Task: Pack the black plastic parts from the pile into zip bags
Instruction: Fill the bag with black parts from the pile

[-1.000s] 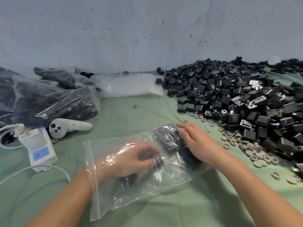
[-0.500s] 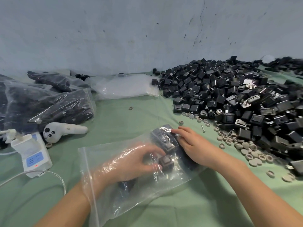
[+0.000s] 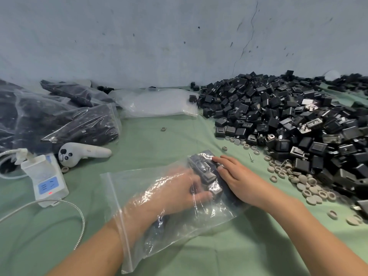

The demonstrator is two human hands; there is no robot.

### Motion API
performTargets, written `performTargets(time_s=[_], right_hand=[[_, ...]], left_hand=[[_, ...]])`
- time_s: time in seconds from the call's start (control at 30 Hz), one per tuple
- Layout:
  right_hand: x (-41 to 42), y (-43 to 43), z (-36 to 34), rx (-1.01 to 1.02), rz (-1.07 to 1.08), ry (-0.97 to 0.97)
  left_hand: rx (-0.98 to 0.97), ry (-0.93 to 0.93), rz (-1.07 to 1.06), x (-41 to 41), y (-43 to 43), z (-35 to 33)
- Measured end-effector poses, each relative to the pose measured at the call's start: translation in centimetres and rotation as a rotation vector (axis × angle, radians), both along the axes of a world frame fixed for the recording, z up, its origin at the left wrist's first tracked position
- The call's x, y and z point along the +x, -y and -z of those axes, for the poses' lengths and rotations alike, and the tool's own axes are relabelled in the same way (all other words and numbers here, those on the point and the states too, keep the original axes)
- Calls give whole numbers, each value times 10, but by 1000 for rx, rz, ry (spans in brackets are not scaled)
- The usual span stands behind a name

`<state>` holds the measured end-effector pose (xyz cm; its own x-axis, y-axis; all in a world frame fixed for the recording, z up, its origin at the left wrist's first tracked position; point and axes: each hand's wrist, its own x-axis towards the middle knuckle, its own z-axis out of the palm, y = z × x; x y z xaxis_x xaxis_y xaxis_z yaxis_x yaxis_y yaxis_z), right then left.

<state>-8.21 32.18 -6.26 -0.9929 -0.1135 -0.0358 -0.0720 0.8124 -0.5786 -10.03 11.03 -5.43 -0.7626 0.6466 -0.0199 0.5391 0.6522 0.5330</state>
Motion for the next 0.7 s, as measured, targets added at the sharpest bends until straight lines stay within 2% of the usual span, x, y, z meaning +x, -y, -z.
performTargets(time_s=[0.2,0.3,0.47,0.6,0.7], right_hand=[[6,8,-1,101,-38,9],[6,7,-4,115,-28,29],[9,7,-8,94,-3,28],[11,10,-8,94,8,51],[15,11,-8,-59,37,51]], left_hand=[[-2,55,-74,2,-6,2],[14,62,-38,4,-3,-4],[129,138,-48,17,31,-24],[-70,96,-146,28,91,-30],[-69,179,-231,42,113,-31]])
